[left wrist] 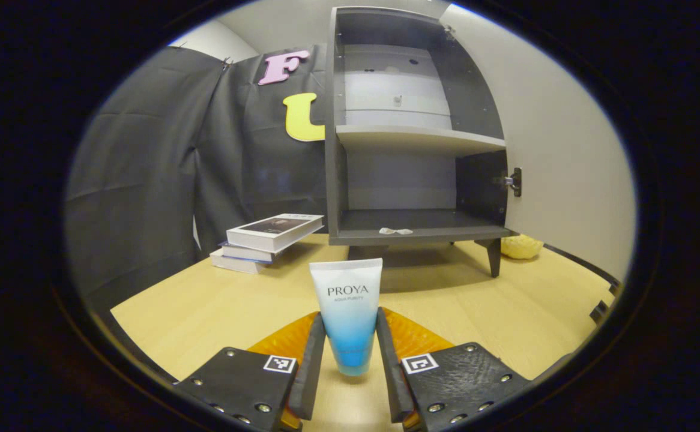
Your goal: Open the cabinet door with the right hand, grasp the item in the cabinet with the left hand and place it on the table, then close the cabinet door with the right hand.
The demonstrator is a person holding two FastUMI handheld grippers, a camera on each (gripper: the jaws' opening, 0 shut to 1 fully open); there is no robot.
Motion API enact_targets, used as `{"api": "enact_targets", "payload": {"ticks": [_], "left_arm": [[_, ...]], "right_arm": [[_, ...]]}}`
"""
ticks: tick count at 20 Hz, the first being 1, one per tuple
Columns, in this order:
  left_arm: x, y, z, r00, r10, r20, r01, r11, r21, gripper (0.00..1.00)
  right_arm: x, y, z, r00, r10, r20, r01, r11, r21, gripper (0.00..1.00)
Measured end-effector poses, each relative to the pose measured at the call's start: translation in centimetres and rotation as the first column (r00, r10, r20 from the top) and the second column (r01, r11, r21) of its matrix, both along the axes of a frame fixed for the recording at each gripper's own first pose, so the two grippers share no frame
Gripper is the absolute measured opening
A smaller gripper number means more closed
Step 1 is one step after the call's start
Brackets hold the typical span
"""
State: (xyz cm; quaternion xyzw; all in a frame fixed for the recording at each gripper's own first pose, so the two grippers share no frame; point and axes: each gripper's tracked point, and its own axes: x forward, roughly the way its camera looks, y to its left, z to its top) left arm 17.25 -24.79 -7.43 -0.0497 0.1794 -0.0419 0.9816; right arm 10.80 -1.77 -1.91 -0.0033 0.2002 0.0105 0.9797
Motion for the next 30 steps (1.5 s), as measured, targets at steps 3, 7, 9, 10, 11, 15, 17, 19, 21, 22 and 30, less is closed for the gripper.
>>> {"api": "enact_targets", "payload": {"ticks": [3,7,9,10,11,15,17,19,21,22,30], "left_arm": [[-0.5,0.1,-0.4,1.0,0.015,-0.019,-0.015,1.0,0.005,0.48],[-0.8,0.3,-1.0,0.999,0.03,-0.035,-0.03,0.999,0.018,0.52],[-1.2,0.4,-1.1,0.998,0.032,-0.045,-0.03,0.999,0.026,0.53],[-1.0,0.4,-1.0,0.999,0.029,-0.043,-0.028,0.999,0.028,0.54],[-1.1,0.3,-1.2,0.998,0.028,-0.048,-0.027,0.999,0.026,0.53],[-1.4,0.4,-1.3,0.998,0.028,-0.064,-0.026,0.999,0.025,0.52],[-2.0,0.1,-1.1,0.997,0.021,-0.08,-0.019,1.0,0.019,0.67],[-1.9,0.5,-0.6,0.997,0.031,-0.069,-0.028,0.999,0.037,0.8],[-1.3,0.6,0.0,0.998,0.028,-0.048,-0.026,0.999,0.041,0.79],[-1.1,0.6,0.3,0.999,0.024,-0.042,-0.022,0.999,0.045,0.79],[1.0,2.1,3.5,0.998,0.033,0.062,-0.037,0.997,0.063,0.8]], "right_arm": [[0.0,0.1,-0.5,1.0,0.004,-0.012,-0.004,1.0,0.001,0.98],[0.2,1.2,-0.7,0.999,0.036,-0.03,-0.034,0.999,0.038,0.98],[0.4,1.2,-0.6,0.999,0.04,-0.025,-0.039,0.998,0.05,0.98],[0.4,1.1,-0.5,0.999,0.038,-0.024,-0.037,0.998,0.052,0.98],[0.5,1.1,-0.5,0.999,0.037,-0.021,-0.036,0.998,0.058,0.98],[0.6,0.7,-0.7,0.999,0.03,-0.021,-0.029,0.997,0.078,0.98],[0.6,0.6,-0.6,0.999,0.031,-0.019,-0.029,0.996,0.085,0.98],[0.6,0.5,-0.3,0.999,0.035,-0.015,-0.034,0.995,0.092,0.98],[0.6,0.3,0.1,0.999,0.034,-0.004,-0.034,0.995,0.097,0.98],[0.5,0.2,0.4,0.999,0.034,0.0,-0.033,0.994,0.104,0.98],[-0.1,1.0,3.4,0.997,0.01,0.08,-0.017,0.996,0.092,0.98]]}}
